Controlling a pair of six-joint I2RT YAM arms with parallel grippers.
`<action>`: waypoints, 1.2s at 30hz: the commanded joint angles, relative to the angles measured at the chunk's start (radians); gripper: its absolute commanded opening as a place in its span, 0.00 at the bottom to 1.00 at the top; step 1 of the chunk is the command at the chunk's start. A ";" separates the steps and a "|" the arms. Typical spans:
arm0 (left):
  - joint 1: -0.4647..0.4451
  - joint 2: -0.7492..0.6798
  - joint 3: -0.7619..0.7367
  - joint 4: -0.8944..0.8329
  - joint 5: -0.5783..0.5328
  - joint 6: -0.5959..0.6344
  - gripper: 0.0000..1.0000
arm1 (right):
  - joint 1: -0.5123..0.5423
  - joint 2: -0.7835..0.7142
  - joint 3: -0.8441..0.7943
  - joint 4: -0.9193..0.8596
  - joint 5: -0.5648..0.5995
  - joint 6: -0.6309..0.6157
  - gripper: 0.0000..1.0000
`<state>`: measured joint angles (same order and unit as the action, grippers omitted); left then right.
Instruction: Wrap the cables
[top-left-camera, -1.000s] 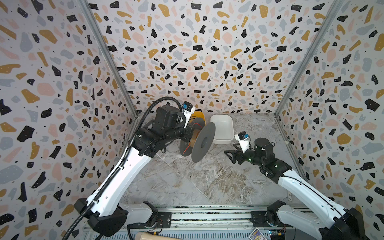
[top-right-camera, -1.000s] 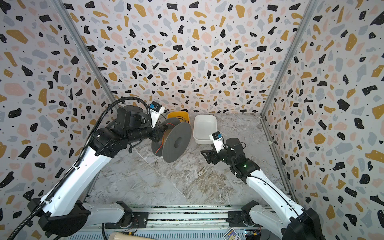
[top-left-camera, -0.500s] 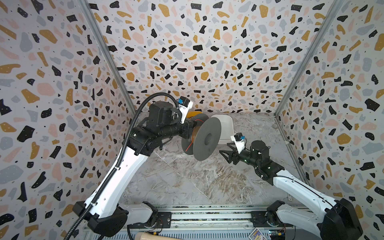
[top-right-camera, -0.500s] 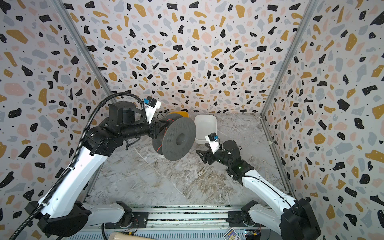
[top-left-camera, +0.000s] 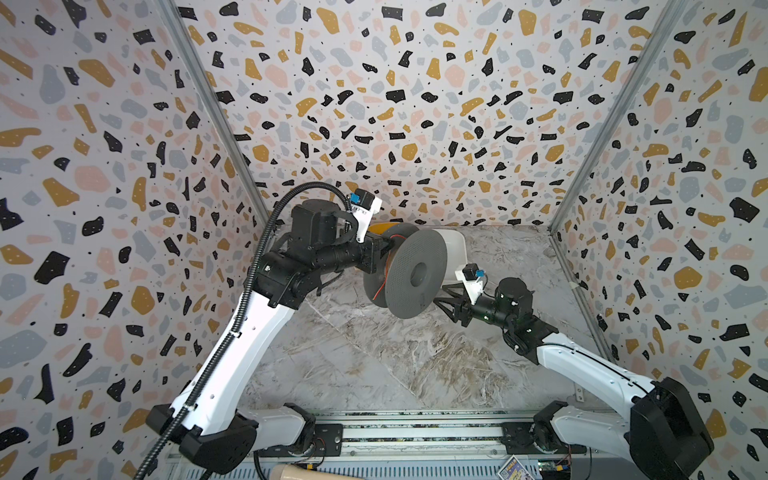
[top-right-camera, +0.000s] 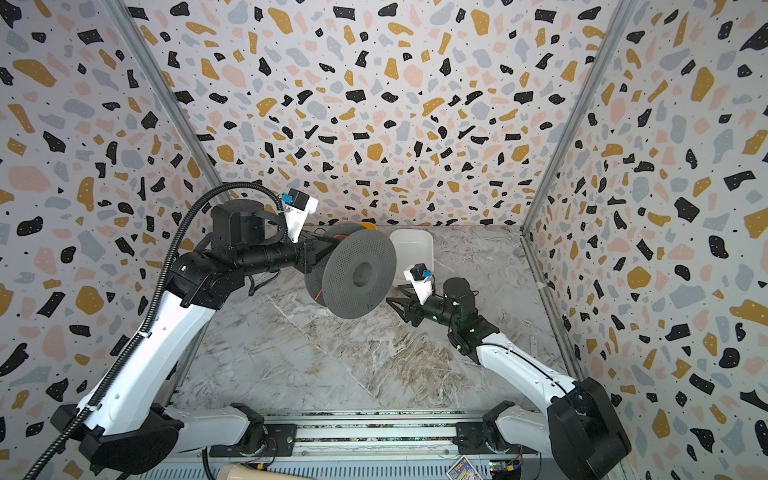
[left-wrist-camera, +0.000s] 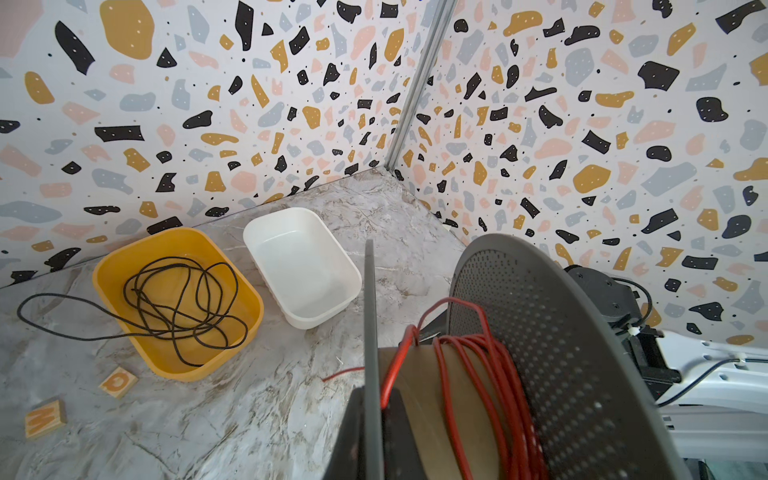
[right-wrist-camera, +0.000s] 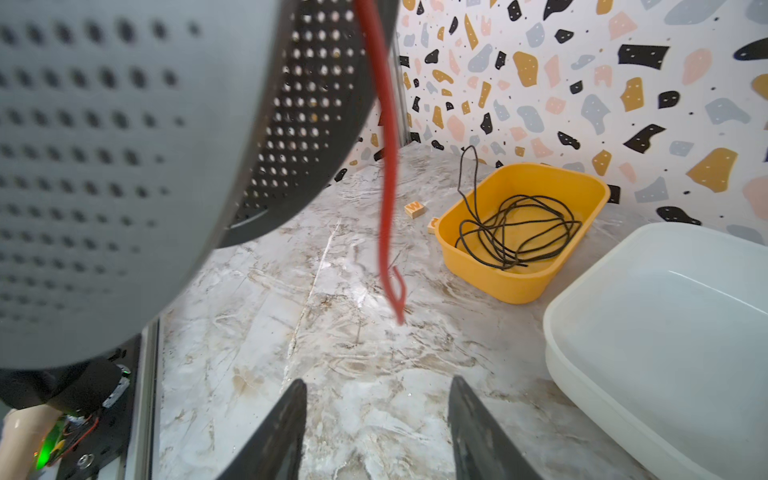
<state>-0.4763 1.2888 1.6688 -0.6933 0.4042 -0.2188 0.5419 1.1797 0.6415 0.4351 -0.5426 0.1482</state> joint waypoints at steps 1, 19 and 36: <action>0.021 -0.032 -0.002 0.144 0.070 -0.041 0.00 | -0.004 0.004 0.033 0.048 -0.052 -0.007 0.52; 0.039 -0.041 -0.021 0.163 0.105 -0.062 0.00 | -0.022 0.101 0.120 0.109 -0.070 -0.016 0.47; 0.047 -0.039 -0.027 0.173 0.115 -0.065 0.00 | -0.022 0.154 0.162 0.136 -0.138 -0.009 0.05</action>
<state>-0.4339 1.2812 1.6329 -0.6483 0.4732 -0.2565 0.5209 1.3651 0.7864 0.5465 -0.6479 0.1322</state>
